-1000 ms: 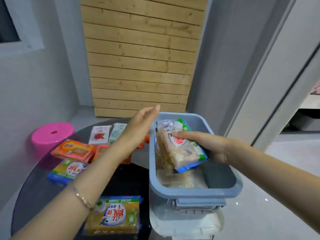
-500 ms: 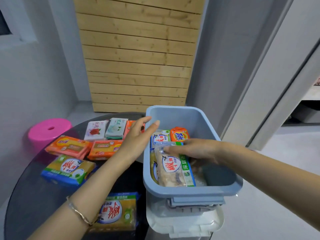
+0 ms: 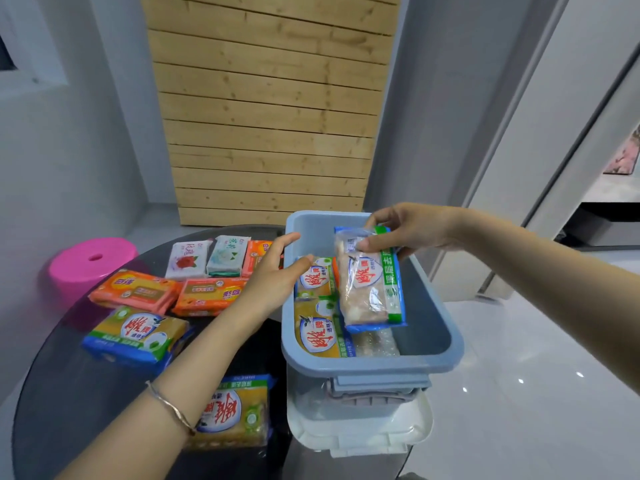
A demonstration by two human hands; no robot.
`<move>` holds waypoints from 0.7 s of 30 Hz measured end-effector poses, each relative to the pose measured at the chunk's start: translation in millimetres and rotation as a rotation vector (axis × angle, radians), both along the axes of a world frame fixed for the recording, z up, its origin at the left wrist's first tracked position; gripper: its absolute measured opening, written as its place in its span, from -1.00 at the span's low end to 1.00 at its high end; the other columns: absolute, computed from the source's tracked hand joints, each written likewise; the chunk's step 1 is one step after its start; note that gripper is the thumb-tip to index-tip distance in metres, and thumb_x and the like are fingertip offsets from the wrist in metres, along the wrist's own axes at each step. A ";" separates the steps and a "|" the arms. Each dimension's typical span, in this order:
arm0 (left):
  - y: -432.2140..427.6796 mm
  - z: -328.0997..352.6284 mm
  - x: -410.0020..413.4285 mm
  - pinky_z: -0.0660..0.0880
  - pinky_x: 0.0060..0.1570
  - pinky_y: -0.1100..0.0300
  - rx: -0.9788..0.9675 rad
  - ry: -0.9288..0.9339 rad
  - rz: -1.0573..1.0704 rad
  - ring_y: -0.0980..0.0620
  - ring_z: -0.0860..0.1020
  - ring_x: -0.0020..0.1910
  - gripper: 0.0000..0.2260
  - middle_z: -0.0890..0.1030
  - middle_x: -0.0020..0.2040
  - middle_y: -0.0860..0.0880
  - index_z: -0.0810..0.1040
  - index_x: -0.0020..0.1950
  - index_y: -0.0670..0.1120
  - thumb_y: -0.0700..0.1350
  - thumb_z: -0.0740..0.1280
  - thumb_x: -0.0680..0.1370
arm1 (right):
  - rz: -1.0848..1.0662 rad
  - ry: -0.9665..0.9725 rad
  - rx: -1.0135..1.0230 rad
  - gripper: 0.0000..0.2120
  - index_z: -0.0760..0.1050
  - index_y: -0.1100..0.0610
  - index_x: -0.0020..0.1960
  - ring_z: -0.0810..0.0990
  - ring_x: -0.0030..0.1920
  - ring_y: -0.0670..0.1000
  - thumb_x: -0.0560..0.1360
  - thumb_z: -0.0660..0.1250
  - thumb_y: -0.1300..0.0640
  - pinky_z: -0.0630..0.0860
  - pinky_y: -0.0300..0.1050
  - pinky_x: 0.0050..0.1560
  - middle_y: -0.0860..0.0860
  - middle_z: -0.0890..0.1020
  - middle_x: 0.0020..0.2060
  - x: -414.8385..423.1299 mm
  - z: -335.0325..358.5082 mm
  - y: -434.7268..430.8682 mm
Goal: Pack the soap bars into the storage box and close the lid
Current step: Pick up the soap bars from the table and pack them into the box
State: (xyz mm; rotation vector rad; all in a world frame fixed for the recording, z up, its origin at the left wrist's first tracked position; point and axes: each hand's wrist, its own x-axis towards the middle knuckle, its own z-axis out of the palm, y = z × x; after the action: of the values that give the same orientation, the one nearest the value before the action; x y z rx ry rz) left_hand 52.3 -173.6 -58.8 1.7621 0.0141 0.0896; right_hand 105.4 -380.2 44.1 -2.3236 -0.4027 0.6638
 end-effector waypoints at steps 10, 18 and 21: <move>-0.4 0.5 -1.7 0.41 -0.53 0.51 0.003 0.012 0.007 0.50 0.52 -0.40 -0.60 0.42 -0.10 0.27 0.32 0.38 0.10 -0.06 0.27 0.55 | 0.345 -0.100 -0.798 -0.67 0.52 0.11 0.25 0.52 0.19 0.05 0.56 0.24 -0.01 0.44 -0.04 0.27 0.04 0.58 0.23 -15.6 -37.8 23.7; 21.8 3.0 -12.1 0.38 -0.11 0.46 0.059 -0.065 0.026 0.28 0.51 0.05 -0.66 0.51 0.18 0.11 0.40 0.36 0.03 0.01 0.21 0.58 | 0.096 -0.210 -0.351 -0.61 0.53 0.17 0.23 0.55 0.21 0.07 0.60 0.13 -0.06 0.44 -0.03 0.28 0.08 0.61 0.19 -19.7 -26.6 29.2; 67.8 0.3 -24.4 0.33 0.04 0.34 0.163 -0.043 0.055 0.14 0.45 0.18 -0.69 0.49 0.22 0.09 0.46 0.31 0.05 0.04 0.20 0.58 | 0.061 -0.092 0.088 -0.74 0.57 0.08 0.11 0.62 0.03 -0.05 0.60 0.16 0.01 0.50 -0.18 0.12 -0.01 0.66 0.04 -30.7 -18.7 53.3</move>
State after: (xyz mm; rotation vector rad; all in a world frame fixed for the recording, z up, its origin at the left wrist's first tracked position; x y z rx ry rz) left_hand 28.0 -105.8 -58.5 1.9223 0.0250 0.1730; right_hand 74.7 -326.9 25.3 -2.2716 -0.5365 0.5583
